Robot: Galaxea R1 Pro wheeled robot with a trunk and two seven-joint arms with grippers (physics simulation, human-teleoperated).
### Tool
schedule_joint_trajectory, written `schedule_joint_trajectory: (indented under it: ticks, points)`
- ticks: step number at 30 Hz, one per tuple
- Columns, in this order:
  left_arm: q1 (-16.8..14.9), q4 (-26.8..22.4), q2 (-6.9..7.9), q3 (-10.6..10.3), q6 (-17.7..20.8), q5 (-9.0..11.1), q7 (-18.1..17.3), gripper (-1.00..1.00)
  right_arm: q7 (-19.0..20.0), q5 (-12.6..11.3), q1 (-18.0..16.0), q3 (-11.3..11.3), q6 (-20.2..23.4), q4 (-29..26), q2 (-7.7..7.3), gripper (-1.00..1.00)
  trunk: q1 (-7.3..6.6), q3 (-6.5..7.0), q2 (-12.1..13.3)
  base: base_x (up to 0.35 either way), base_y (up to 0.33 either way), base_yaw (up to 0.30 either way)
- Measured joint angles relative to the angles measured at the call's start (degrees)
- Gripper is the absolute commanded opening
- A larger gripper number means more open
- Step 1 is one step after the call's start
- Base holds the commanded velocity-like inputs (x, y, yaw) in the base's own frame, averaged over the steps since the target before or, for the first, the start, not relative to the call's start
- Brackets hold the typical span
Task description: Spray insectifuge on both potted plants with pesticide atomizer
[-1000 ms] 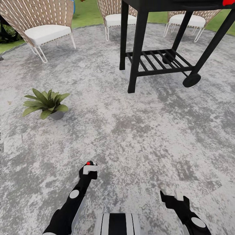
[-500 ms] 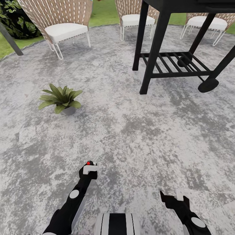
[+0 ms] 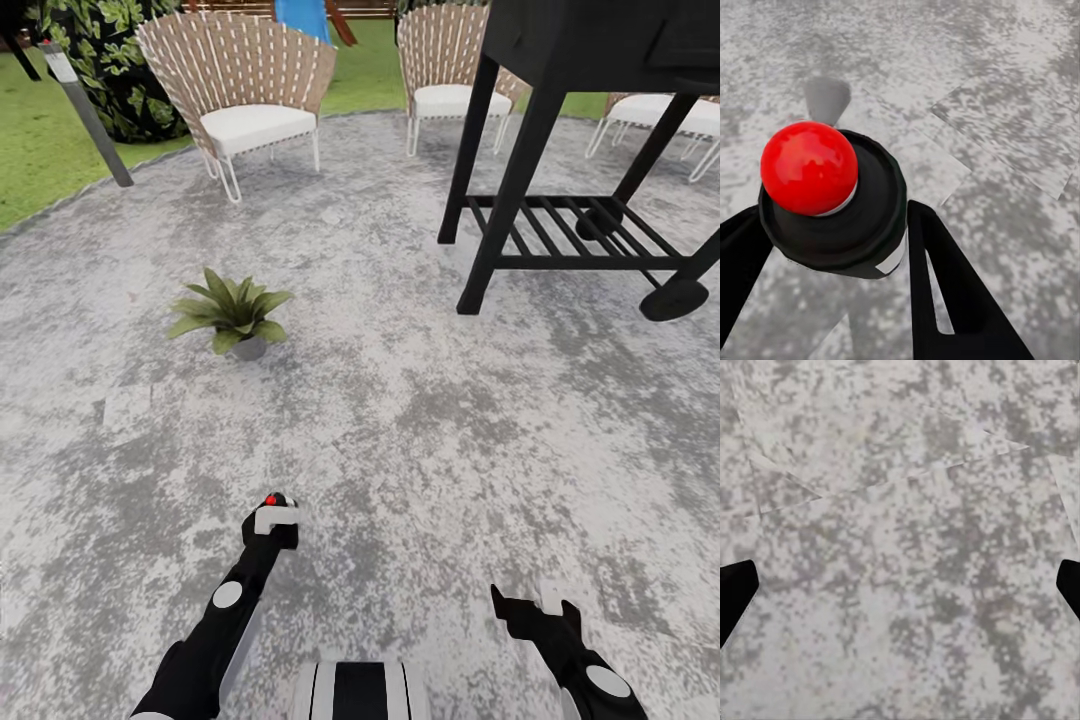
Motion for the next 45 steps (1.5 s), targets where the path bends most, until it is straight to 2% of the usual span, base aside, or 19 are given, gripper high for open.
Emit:
schedule_joint_trajectory:
  ticks: [35, 45]
  points:
    - [0.00, -0.05, -0.04, -0.09, -0.01, 0.00, 0.00, -1.00, 0.00, 0.01, 0.02, 0.09, 0.00, 0.52, 0.00, 1.00, -0.90, 7.76, 0.47, 0.000, 0.000, 0.003]
    - [0.01, -0.08, -0.02, -0.08, 0.00, 0.00, 0.00, -1.00, 0.00, -0.09, 0.00, 0.06, 0.00, 0.53, -0.11, 1.00, -1.16, 9.98, 0.60, 0.000, 0.000, 0.187]
